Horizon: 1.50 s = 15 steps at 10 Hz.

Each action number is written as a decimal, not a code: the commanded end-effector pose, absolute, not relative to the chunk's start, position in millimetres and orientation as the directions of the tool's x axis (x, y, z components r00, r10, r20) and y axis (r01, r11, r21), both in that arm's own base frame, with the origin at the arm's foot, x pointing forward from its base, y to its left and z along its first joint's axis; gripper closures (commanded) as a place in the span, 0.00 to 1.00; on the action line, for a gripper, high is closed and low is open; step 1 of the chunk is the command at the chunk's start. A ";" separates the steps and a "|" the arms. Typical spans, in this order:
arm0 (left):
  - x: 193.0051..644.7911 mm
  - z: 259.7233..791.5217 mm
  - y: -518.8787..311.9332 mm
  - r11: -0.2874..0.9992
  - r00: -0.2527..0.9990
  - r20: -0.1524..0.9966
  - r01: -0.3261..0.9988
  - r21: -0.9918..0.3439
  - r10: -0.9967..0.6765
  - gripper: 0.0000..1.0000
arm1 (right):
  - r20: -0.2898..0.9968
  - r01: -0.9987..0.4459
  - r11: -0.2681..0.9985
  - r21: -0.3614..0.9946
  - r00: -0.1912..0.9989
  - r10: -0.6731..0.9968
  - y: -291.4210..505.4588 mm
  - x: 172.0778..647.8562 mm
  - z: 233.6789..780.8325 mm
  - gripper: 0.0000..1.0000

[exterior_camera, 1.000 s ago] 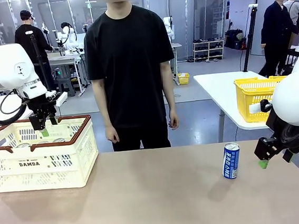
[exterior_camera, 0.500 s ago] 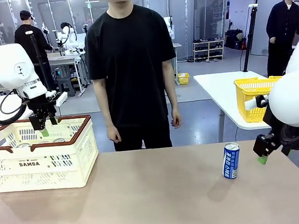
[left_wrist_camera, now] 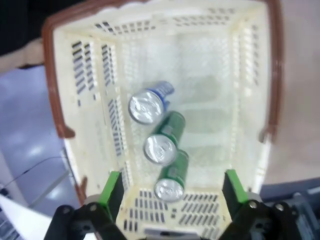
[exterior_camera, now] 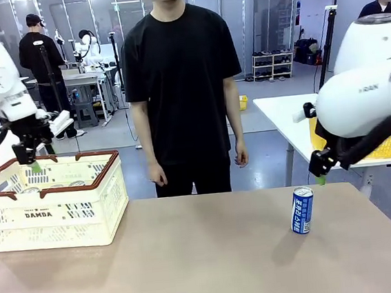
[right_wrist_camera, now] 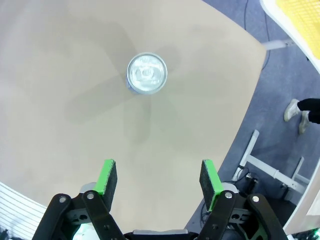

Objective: Place the drinks into the Shopping basket.
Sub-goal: Pick up one drink and place it into the Shopping basket.

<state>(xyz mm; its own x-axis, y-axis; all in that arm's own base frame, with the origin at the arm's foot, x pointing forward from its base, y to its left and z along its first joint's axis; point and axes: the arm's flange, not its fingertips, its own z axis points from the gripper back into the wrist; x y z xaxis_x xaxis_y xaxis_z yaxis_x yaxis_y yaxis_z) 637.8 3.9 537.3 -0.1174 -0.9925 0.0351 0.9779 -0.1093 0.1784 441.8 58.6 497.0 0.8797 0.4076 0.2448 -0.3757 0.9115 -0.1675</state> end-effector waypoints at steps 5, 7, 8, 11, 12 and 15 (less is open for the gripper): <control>510.0 515.3 17.7 -0.224 -0.222 -0.041 0.939 0.261 -0.974 0.00 | 0.150 -0.479 0.872 -0.105 0.859 0.490 69.5 511.2 480.5 0.16; 492.0 507.2 18.9 -0.277 -0.264 -0.084 0.926 0.259 -0.961 0.00 | 0.135 -0.496 0.864 -0.085 0.854 0.503 77.4 519.3 476.0 0.16; 490.0 505.3 20.5 -0.277 -0.268 -0.070 0.924 0.264 -0.961 0.00 | 0.138 -0.495 0.866 -0.072 0.855 0.500 79.6 520.6 475.9 0.16; 503.4 492.5 23.7 -0.420 -0.405 -0.118 0.893 0.159 -0.906 0.00 | 0.141 -0.474 0.875 -0.094 0.864 0.483 81.4 517.3 471.9 0.16; 491.2 503.8 18.3 -0.271 -0.263 -0.067 0.935 0.227 -0.963 0.00 | 0.141 -0.474 0.875 -0.094 0.864 0.483 81.4 517.3 471.9 0.16; 491.2 503.8 18.3 -0.271 -0.263 -0.067 0.935 0.227 -0.963 0.00 | 0.137 -0.472 0.878 -0.084 0.867 0.479 82.2 517.3 472.6 0.16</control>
<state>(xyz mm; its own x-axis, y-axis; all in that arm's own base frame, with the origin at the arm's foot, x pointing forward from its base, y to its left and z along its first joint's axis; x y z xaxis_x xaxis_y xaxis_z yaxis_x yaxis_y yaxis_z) 492.5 19.3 501.4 -0.2794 -0.9570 -0.0784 0.9324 -0.2899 0.2157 517.3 82.1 472.6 0.8671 0.4791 0.1367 -0.4717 0.8777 -0.0838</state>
